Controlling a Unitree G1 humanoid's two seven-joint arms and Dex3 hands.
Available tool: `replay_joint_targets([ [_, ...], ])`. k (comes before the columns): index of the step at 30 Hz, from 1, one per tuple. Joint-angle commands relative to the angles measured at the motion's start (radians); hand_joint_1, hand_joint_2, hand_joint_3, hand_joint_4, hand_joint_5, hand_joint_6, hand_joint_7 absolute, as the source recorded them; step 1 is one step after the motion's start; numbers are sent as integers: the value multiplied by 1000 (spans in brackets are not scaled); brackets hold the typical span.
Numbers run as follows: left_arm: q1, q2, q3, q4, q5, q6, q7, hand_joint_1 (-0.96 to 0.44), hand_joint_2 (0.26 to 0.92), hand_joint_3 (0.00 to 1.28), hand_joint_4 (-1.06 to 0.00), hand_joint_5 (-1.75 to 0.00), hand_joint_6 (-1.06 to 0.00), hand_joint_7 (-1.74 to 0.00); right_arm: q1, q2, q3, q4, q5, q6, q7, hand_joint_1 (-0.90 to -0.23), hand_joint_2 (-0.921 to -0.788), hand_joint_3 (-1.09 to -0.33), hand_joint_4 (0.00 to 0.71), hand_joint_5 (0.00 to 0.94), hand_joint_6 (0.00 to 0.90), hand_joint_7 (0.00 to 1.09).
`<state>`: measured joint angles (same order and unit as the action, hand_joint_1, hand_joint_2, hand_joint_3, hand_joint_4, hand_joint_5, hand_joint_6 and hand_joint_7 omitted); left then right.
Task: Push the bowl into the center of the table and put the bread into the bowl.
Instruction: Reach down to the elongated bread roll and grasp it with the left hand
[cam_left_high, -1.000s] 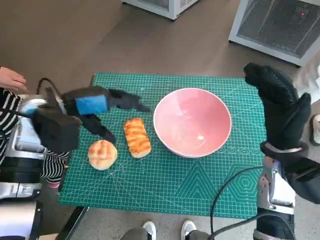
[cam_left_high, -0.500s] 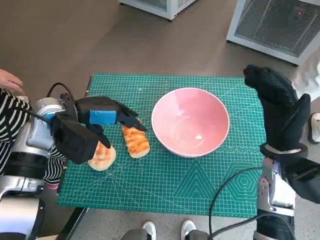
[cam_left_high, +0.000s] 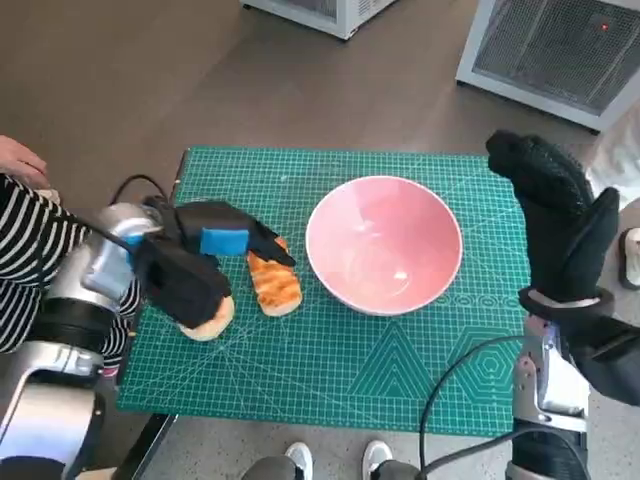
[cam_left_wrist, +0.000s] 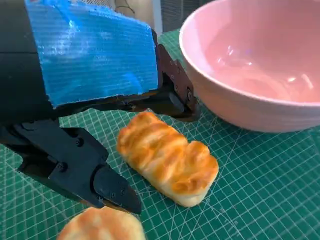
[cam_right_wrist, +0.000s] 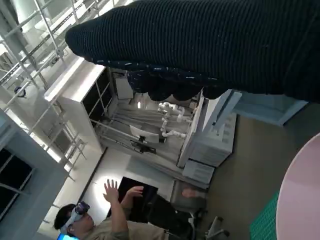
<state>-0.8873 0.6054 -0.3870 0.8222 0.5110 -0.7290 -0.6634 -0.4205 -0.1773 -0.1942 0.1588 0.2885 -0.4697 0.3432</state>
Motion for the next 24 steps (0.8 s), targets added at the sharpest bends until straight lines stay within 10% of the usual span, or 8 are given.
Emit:
replay_joint_targets([
  [1, -44, -25, -38, 55, 56, -14, 65, -4, 753, 31, -436, -1, -602, -7, 27, 4, -3, 20, 10, 1, 5, -654, -921, -675, 131, 7, 89, 421],
  [24, -139, -144, -192, 275, 236, 12, 324, -7, 817, 28, -540, -18, -681, -21, 51, 6, -3, -10, 15, 22, -7, -654, -921, -675, 121, 0, 94, 429],
])
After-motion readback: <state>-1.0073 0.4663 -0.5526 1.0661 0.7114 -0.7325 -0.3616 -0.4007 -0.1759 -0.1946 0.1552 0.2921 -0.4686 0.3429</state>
